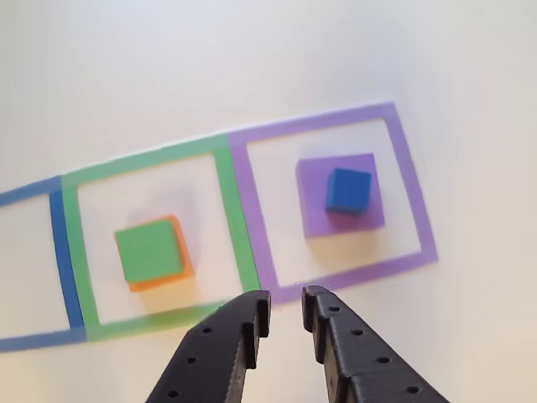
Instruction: Tower of hanoi
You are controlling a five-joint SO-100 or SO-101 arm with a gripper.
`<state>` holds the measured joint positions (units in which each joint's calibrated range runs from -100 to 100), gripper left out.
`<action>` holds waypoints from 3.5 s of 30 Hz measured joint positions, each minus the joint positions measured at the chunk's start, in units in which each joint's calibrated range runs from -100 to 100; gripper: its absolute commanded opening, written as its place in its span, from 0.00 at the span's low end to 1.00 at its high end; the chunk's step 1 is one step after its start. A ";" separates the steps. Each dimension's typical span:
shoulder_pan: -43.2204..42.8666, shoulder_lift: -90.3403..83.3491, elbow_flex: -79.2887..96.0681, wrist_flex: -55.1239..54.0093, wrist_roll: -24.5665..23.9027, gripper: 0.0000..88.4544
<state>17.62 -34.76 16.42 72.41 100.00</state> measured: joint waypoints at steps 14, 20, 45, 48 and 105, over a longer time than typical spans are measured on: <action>19.87 -8.07 -6.36 19.06 0.00 0.03; 28.56 -11.77 -2.75 18.98 0.00 0.18; 22.17 -7.82 54.60 -63.96 0.00 0.41; 20.07 -1.01 55.72 -73.84 0.00 0.40; 11.68 43.72 49.61 -116.83 0.00 0.25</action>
<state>29.31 8.95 66.04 -44.42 100.00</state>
